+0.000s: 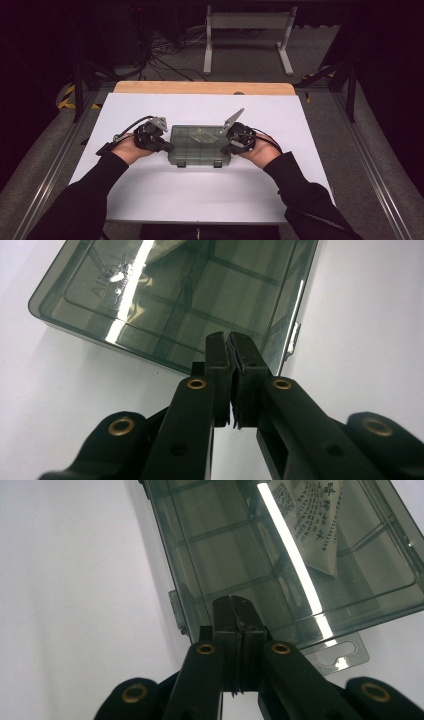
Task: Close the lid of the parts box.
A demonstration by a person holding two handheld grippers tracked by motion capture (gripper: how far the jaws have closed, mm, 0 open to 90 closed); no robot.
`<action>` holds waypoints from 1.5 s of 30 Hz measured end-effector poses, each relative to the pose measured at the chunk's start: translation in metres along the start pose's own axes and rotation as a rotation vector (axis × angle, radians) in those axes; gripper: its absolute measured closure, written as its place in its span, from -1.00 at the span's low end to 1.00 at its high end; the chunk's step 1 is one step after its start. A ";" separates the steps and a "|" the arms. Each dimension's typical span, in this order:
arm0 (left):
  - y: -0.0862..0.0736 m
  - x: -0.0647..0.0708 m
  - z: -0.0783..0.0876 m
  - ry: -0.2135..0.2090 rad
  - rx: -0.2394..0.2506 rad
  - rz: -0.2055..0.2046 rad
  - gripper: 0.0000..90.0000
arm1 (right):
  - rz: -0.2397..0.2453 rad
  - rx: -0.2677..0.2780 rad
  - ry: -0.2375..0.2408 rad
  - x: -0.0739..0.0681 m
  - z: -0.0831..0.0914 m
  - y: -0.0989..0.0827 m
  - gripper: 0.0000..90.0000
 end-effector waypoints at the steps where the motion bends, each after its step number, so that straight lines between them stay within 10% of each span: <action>1: 0.000 0.000 0.000 0.002 0.000 -0.001 0.94 | 0.001 0.004 0.001 0.000 0.000 0.000 0.99; 18: 0.006 0.005 0.020 0.066 0.099 0.007 0.40 | -0.009 0.133 -0.057 0.000 0.022 0.008 0.63; 32: 0.000 0.013 0.053 0.193 0.314 0.086 -0.53 | -0.021 0.377 -0.109 -0.014 0.054 0.017 -0.31; 45: -0.012 0.028 0.080 0.278 0.555 0.109 -0.92 | -0.013 0.578 -0.180 -0.020 0.079 0.013 -0.81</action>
Point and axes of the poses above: each handheld gripper's, and its own axes: z roughly backward along the jaws, y roughly out of its top, x roughly to its right, the point moved 8 cm from there along -z, roughly forward along the jaws, and after that the axes turned 2 degrees about -z, right-handed, at the moved point
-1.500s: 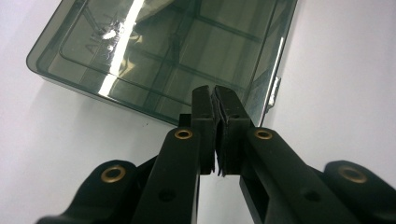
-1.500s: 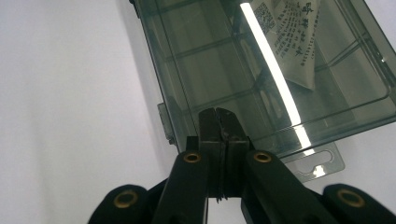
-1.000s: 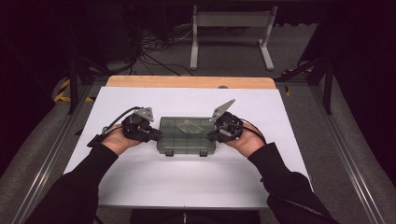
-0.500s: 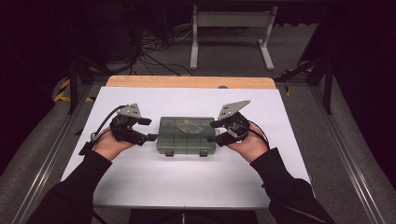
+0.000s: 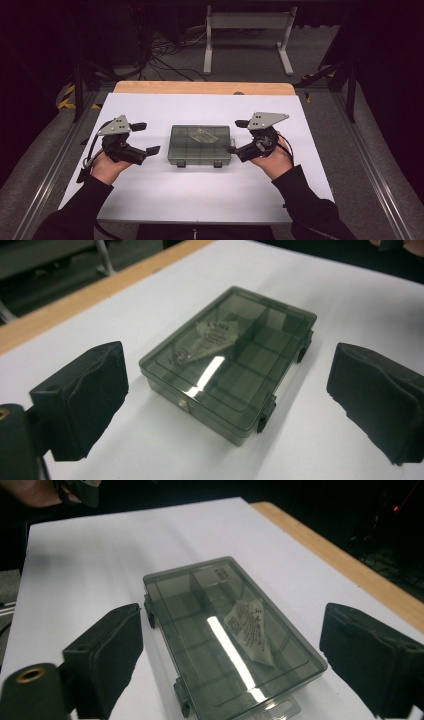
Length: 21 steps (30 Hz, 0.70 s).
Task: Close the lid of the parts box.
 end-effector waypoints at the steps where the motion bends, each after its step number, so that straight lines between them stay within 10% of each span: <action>1: -0.001 0.001 0.003 0.005 0.016 0.006 -0.93 | -0.002 0.008 -0.006 0.000 0.002 0.000 -0.85; 11: -0.007 0.005 0.025 0.056 0.183 0.004 -0.96 | 0.021 0.151 -0.063 -0.002 0.023 -0.002 -1.00; 21: -0.024 0.008 0.032 0.104 0.223 0.006 -0.97 | 0.003 0.241 -0.084 -0.003 0.039 -0.015 -1.00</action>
Point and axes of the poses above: each handheld gripper's, and its own axes: z roughly backward along the jaws, y roughly out of its top, x roughly to its right, the point moved 8 cm from there along -z, roughly forward along the jaws, and after that the axes turned 2 degrees about -z, right-handed, at the moved point
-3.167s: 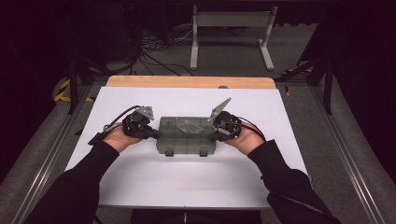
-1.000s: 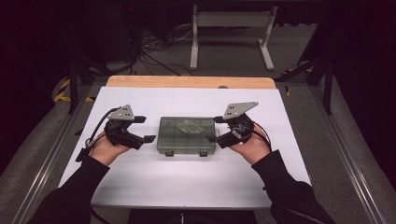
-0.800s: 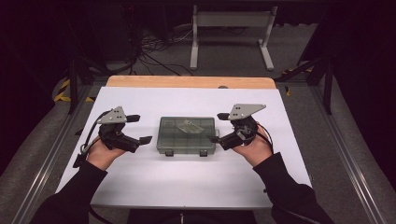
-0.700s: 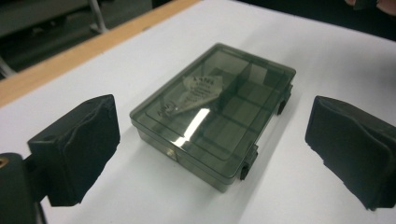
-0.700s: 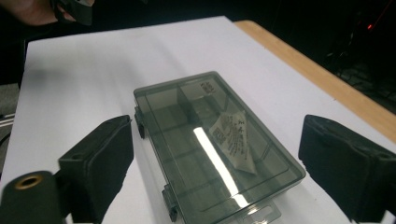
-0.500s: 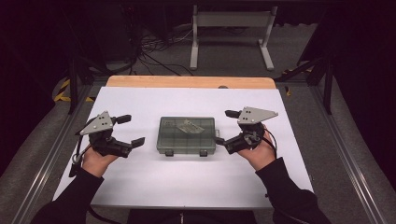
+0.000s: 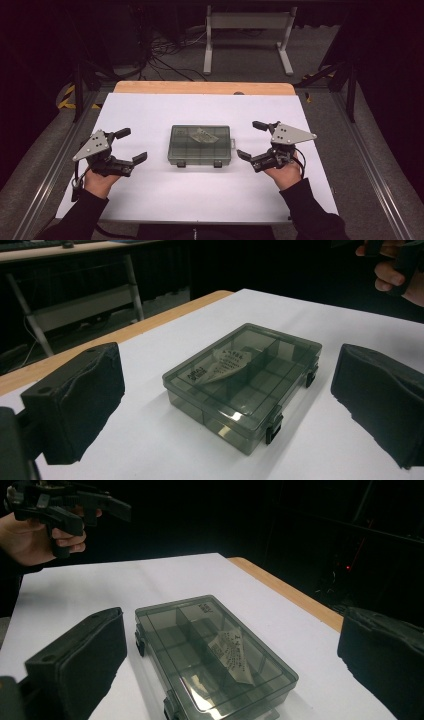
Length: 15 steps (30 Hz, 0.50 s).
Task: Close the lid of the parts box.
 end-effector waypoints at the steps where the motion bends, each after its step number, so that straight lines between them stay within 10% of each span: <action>1: -0.001 0.000 0.001 0.002 0.005 0.000 -0.98 | 0.002 0.009 -0.006 0.000 0.002 -0.002 -1.00; 15: -0.025 0.000 0.012 0.011 0.036 0.004 -0.98 | -0.006 0.029 -0.039 -0.002 0.012 -0.030 -1.00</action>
Point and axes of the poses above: each handheld gripper's, and its own axes: z roughly backward along the jaws, y roughly out of its top, x roughly to its right, the point moved 8 cm from there along -z, roughly forward along the jaws, and after that the axes turned 2 degrees about -z, right-handed, at the moved point
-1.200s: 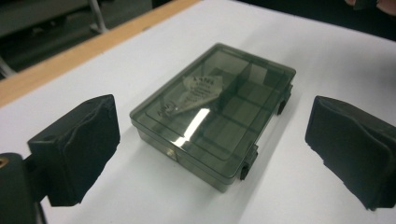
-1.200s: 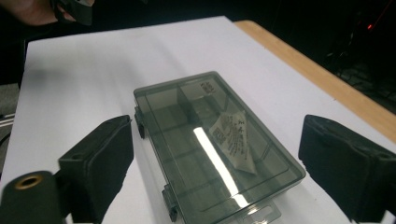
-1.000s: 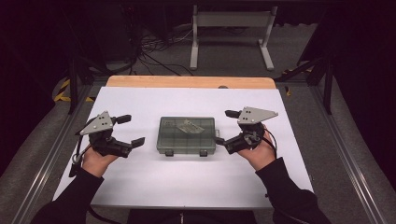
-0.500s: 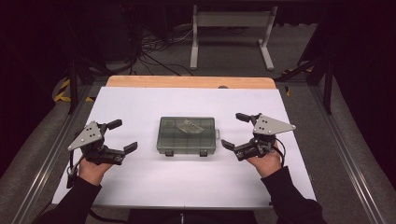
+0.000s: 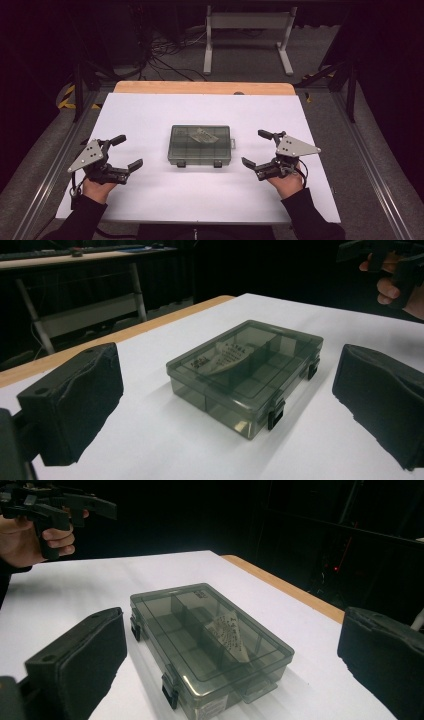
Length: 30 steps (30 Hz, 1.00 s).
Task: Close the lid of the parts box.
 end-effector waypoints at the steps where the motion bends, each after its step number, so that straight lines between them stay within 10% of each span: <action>1: -0.001 0.000 0.001 -0.001 0.002 0.001 -0.98 | 0.003 -0.002 -0.004 0.000 0.001 -0.002 -1.00; 11: -0.019 -0.005 0.007 0.044 0.013 -0.007 -0.98 | -0.006 0.001 -0.029 0.001 0.007 -0.023 -1.00; 19: -0.028 -0.010 0.010 0.047 0.047 0.099 -0.99 | -0.036 -0.018 -0.066 0.004 0.008 -0.039 -1.00; 30: -0.041 -0.007 0.007 0.022 -0.015 0.063 -0.96 | -0.079 -0.041 -0.077 0.005 0.004 -0.052 -1.00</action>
Point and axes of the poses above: each handheld gripper's, and its own axes: z roughly backward along the jaws, y roughly out of its top, x roughly to its right, the point moved 8 cm from there along -z, roughly forward along the jaws, and after that the axes turned 2 degrees about -z, right-handed, at the moved point
